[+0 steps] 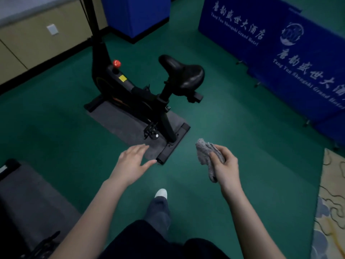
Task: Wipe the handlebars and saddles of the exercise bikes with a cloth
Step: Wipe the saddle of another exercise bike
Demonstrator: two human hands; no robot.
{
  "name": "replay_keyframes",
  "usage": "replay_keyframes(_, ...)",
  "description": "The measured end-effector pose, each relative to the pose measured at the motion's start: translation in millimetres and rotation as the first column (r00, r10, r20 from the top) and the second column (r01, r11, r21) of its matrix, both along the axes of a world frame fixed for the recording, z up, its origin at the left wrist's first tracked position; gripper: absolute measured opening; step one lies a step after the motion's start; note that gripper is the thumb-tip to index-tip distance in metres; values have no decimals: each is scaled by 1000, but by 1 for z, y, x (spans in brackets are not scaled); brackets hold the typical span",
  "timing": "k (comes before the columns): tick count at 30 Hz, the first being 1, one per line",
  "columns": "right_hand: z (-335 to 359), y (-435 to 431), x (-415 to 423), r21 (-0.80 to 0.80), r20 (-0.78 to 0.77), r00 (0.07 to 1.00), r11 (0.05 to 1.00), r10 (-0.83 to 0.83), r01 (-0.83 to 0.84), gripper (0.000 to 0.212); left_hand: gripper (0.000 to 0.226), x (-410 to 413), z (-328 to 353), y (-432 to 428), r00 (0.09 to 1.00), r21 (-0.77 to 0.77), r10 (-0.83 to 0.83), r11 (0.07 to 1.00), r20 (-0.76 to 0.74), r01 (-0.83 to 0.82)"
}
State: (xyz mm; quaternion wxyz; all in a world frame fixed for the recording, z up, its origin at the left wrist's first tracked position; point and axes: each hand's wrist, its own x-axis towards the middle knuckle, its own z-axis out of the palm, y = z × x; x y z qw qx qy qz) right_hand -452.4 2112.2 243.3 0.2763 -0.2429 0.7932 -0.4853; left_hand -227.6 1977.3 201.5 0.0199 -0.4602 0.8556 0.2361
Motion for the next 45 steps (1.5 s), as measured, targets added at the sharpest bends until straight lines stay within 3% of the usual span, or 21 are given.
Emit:
replay_keyframes(7, 7, -88, -42, 46, -66, 995, 996, 78, -76, 17, 68, -36, -18, -76, 993, 54, -18, 998, 117, 12)
replay_keyframes(20, -2, -130, -150, 39, -64, 993, 995, 98, -95, 17, 66, -123, -22, -125, 991, 82, 73, 993, 115, -83)
replay_keyframes(25, -2, -136, -225, -13, -41, 988, 988, 152, -152, 26, 64, -194, -16, -130, 981, 50, 185, 981, 55, -188)
replay_keyframes(34, -6, -147, -358, -8, 5, 970, 970, 243, -243, 19, 78, -304, -4, -128, 909, 17, 417, 909, -20, -417)
replay_keyframes(45, -12, -241, -373, -57, 48, 885, 886, 463, -461, 27, 80, -321, -1, -173, 801, 30, 598, 802, -28, -597)
